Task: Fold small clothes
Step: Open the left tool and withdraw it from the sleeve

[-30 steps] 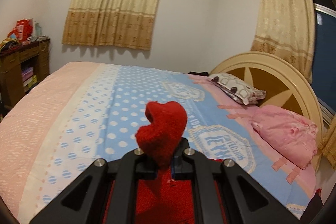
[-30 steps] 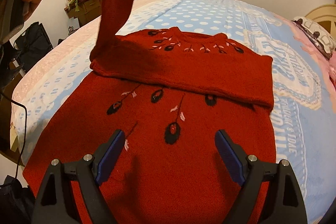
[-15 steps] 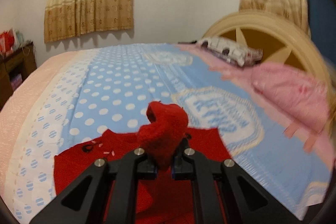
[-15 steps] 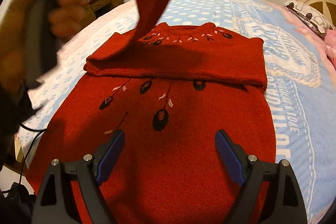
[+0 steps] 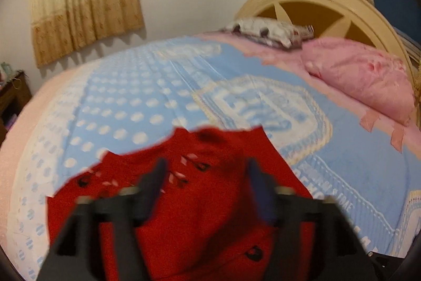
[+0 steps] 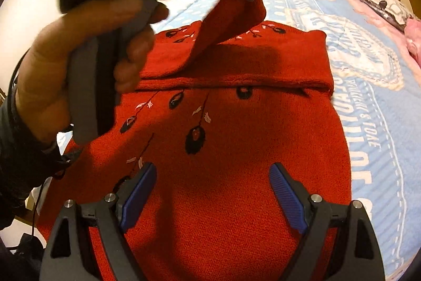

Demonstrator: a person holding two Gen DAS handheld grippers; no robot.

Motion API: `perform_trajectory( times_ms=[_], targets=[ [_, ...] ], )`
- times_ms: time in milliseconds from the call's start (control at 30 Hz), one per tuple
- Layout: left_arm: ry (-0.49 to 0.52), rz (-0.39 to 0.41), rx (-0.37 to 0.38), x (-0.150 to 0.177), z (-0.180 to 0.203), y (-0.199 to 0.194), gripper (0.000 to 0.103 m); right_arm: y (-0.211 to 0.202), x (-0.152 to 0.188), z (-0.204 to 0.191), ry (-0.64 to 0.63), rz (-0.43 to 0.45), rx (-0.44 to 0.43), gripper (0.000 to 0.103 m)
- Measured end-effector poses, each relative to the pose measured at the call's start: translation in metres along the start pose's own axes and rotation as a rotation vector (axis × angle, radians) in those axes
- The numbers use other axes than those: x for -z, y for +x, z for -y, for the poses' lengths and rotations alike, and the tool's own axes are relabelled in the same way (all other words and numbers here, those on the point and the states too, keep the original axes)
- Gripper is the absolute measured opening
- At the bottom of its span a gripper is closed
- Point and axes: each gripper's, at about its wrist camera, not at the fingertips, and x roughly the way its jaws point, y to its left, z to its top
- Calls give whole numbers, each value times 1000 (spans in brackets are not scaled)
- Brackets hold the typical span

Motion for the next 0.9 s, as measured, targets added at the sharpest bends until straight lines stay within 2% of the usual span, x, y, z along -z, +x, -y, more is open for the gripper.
perform_trajectory(
  times_ms=[33, 200, 267, 433, 467, 500, 567, 700, 767, 867, 900],
  targets=[
    [1, 38, 3, -2, -5, -9, 78, 0, 0, 0, 2, 1, -3, 88],
    [20, 90, -45, -3, -27, -30, 86, 1, -1, 2, 15, 5, -9, 88],
    [43, 96, -99, 5, -40, -38, 87, 0, -1, 2, 17, 6, -1, 88],
    [46, 61, -235, 41, -87, -51, 88, -17, -12, 14, 22, 5, -3, 88],
    [36, 53, -262, 49, -98, -52, 92, -23, -19, 18, 16, 18, 16, 88],
    [14, 42, -299, 60, -114, -53, 96, -26, -24, 24, 17, 24, 31, 88],
    [-55, 6, -344, 76, -143, -53, 97, -32, -42, 39, 51, 28, 55, 88],
    [-222, -50, -323, 106, -182, -54, 97, -30, -77, 71, 159, 57, 33, 88],
    [-255, -59, -309, 117, -188, -57, 97, -15, -95, 84, 198, 43, 44, 88],
    [-257, -82, -271, 133, -185, -59, 97, 5, -111, 78, 156, 32, 83, 87],
    [-245, -89, -265, 137, -183, -61, 97, 12, -115, 76, 145, 25, 103, 80]
  ],
)
